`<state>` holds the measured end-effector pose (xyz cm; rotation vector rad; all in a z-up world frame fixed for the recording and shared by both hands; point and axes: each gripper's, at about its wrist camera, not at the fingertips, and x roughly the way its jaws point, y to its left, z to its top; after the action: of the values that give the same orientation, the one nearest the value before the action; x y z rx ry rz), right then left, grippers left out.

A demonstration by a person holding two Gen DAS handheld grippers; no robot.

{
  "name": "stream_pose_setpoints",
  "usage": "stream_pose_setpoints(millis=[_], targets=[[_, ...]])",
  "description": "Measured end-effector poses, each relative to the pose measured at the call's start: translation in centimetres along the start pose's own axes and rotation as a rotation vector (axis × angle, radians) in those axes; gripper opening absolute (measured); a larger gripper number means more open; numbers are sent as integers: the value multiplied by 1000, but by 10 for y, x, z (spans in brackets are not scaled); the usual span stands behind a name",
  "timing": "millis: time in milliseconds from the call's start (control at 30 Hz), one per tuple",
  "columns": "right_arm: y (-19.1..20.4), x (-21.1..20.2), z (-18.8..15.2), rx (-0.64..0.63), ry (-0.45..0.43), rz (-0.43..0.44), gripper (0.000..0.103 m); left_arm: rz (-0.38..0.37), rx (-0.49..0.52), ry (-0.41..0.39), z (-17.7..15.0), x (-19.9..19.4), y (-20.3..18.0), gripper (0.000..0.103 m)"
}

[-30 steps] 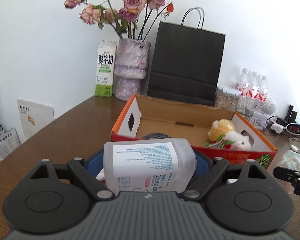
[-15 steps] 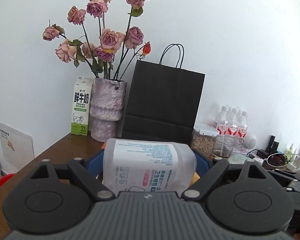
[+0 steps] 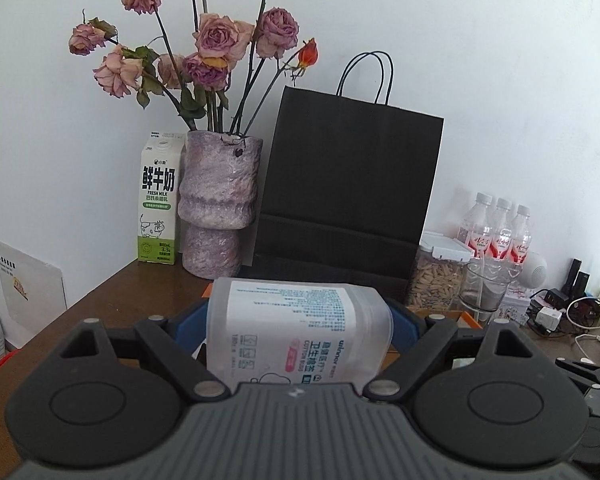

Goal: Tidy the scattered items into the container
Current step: 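Lift white bottle with left gripper while right gripper carries bag over box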

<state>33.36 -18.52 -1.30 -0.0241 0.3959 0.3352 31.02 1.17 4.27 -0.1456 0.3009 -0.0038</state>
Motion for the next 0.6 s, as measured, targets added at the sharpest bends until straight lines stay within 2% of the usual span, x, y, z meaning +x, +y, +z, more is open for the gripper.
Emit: stream_pose_setpoints(millis=[267,533,600], targets=[[-2,13,-14,-21,31,-18,50,14,31,88,-28,27,1,90],[-1,15,-18,-28,37,-27,52,13,53,69,-31,23,-4,90],[-2,14,-17,-20,29,-36,61,10,46,50,-31,21,-4,91]])
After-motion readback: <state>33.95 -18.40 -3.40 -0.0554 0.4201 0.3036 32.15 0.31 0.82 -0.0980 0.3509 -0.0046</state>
